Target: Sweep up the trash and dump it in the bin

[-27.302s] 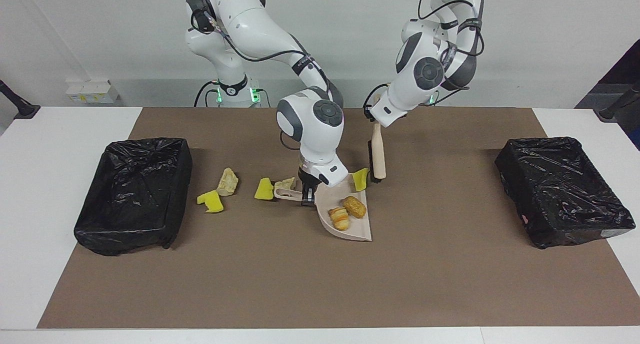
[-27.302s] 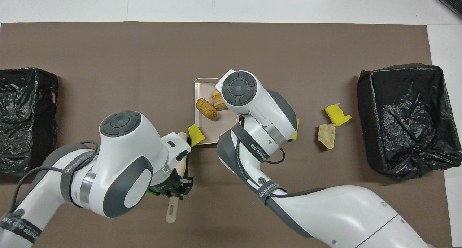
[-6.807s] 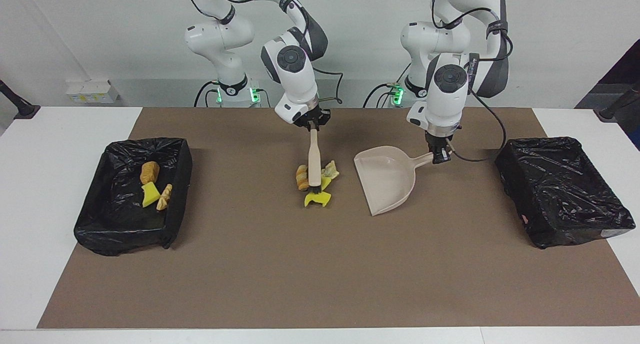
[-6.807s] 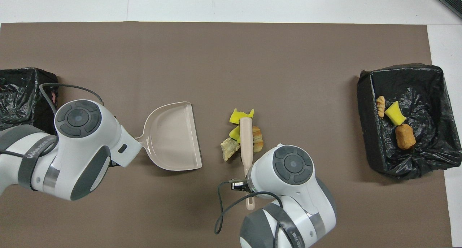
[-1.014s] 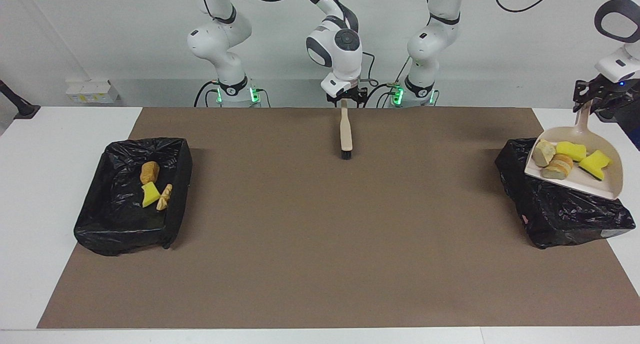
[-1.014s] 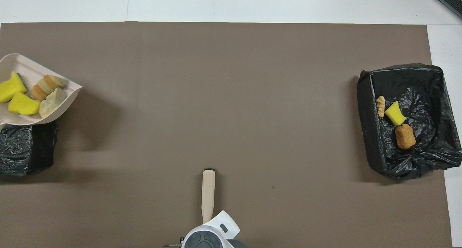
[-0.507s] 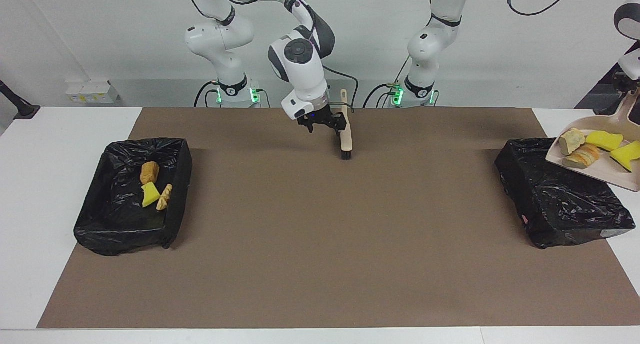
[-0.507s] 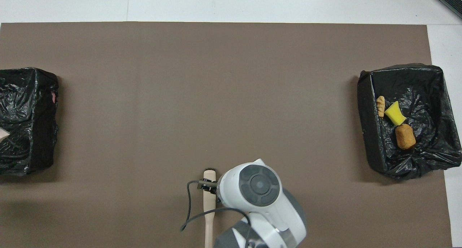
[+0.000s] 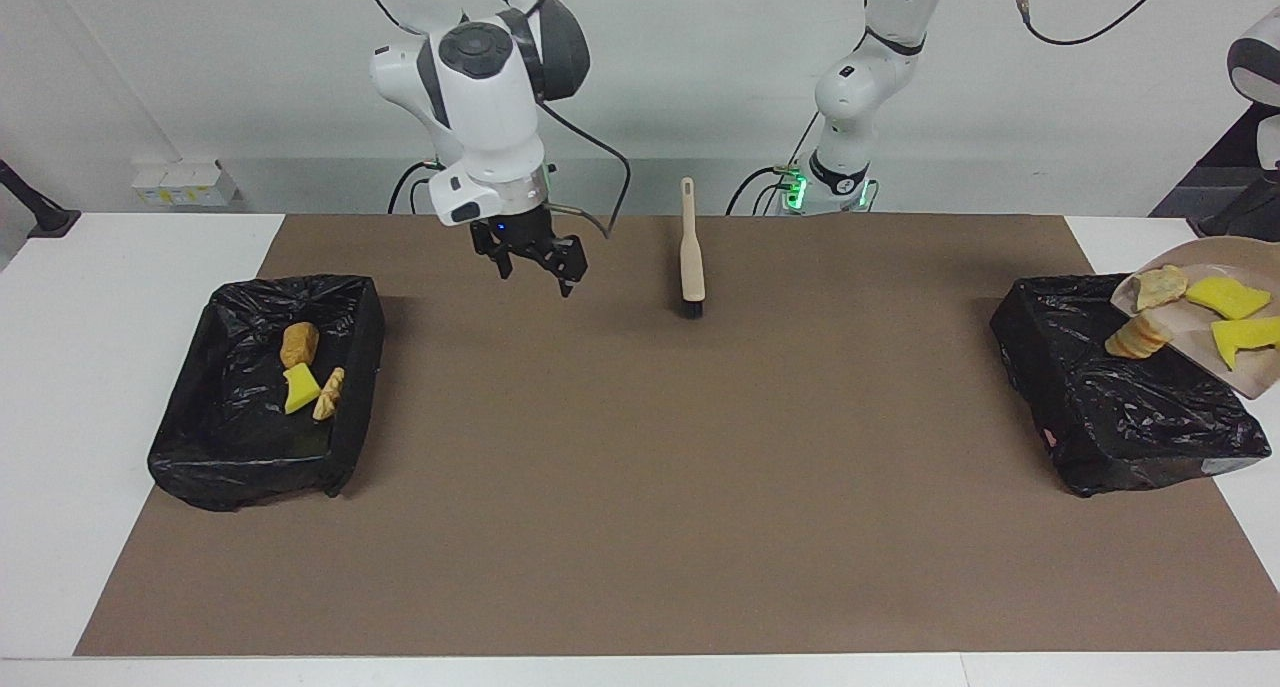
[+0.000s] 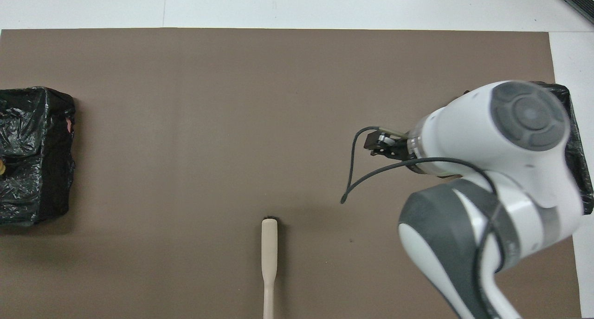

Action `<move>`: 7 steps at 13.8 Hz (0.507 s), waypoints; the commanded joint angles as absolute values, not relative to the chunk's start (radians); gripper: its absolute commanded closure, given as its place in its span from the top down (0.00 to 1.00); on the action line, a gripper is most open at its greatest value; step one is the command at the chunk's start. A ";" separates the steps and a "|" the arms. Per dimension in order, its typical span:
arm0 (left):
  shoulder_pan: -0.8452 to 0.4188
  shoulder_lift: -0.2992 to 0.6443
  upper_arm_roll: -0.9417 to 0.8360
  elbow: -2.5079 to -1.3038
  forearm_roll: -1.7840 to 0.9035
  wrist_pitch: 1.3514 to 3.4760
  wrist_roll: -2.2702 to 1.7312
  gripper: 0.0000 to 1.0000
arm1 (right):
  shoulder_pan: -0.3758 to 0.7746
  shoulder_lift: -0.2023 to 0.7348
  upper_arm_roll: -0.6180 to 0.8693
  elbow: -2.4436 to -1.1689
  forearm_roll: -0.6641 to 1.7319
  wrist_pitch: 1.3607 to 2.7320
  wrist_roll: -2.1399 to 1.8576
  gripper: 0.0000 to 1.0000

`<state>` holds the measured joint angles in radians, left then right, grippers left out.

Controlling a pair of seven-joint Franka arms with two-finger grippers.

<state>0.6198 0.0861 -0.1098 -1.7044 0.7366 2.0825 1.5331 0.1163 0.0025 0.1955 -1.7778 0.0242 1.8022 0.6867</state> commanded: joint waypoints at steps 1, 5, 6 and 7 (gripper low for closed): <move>0.552 0.100 -0.101 -1.657 0.827 2.068 1.525 0.00 | 0.055 0.005 0.160 -1.642 0.011 1.639 0.525 1.00; 0.496 0.095 -0.101 -1.614 0.926 2.065 1.508 0.00 | 0.026 -0.012 0.140 -1.542 -0.041 1.462 0.469 1.00; 0.486 0.095 -0.100 -1.602 0.939 2.063 1.509 0.00 | 0.023 -0.021 0.134 -1.546 -0.041 1.456 0.469 1.00; 0.482 0.094 -0.098 -1.600 0.940 2.062 1.509 0.00 | 0.018 -0.025 0.123 -1.549 -0.034 1.451 0.463 1.00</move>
